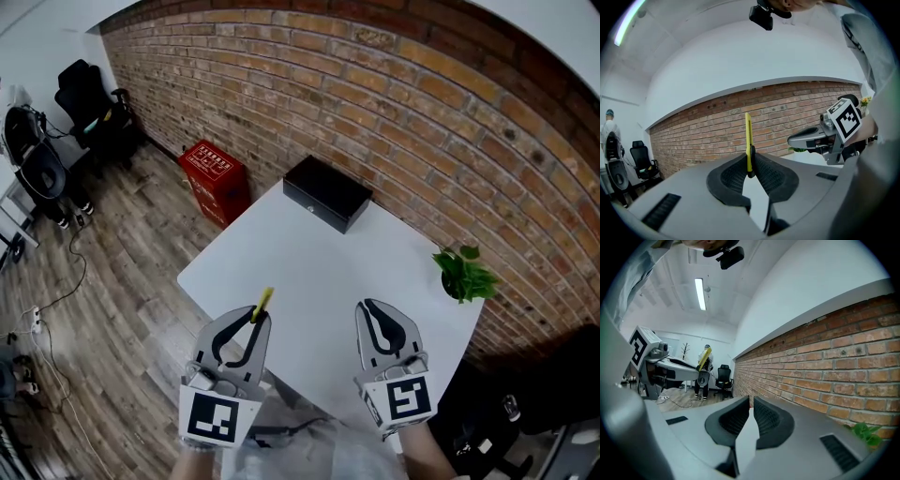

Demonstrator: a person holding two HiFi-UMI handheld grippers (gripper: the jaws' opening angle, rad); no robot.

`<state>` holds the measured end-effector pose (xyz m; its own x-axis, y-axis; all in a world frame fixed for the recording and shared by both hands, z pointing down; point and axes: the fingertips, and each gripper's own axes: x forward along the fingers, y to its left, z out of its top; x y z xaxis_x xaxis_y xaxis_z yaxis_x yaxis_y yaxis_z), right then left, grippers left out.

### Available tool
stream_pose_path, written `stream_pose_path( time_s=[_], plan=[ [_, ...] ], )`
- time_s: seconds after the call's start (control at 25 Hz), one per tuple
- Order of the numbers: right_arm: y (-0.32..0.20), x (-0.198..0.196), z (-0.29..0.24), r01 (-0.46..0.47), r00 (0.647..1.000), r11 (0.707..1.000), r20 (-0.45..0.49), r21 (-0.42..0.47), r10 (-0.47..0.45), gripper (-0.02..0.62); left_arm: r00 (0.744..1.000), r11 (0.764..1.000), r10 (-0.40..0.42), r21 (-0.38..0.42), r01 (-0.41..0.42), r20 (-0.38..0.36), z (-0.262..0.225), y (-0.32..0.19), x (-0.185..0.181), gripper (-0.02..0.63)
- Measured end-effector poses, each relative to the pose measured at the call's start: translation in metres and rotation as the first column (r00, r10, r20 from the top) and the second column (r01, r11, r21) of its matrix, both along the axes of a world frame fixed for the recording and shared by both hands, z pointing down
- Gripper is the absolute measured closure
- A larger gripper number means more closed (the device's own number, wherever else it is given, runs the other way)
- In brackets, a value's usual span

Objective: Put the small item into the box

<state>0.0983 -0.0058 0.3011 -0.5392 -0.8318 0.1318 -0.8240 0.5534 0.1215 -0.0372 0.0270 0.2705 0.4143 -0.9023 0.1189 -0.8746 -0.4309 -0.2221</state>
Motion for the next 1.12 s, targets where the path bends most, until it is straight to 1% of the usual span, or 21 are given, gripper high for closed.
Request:
stream_pose_path(
  time_s=[0.32, 0.56, 0.8, 1.12],
  plan=[
    [-0.051, -0.019, 0.018, -0.057, 0.998, 0.998, -0.002, -0.034, 0.057, 0.538, 0.998, 0.998, 0.054, -0.015, -0.054, 0.031, 0.014, -0.051, -0.024, 0.545],
    [-0.097, -0.040, 0.042, -0.083, 0.996, 0.994, -0.017, -0.072, 0.082, 0.538, 0.995, 0.995, 0.086, -0.052, -0.083, 0.060, 0.031, -0.096, -0.040, 0.545],
    [-0.146, -0.059, 0.066, -0.117, 0.993, 0.988, -0.024, -0.102, 0.115, 0.538, 0.991, 0.991, 0.118, -0.068, -0.114, 0.067, 0.051, -0.141, -0.054, 0.545],
    [-0.209, -0.074, 0.105, -0.165, 0.986, 0.975, -0.044, -0.152, 0.160, 0.538, 0.985, 0.983, 0.162, -0.099, -0.156, 0.061, 0.078, -0.199, -0.067, 0.545]
  ],
)
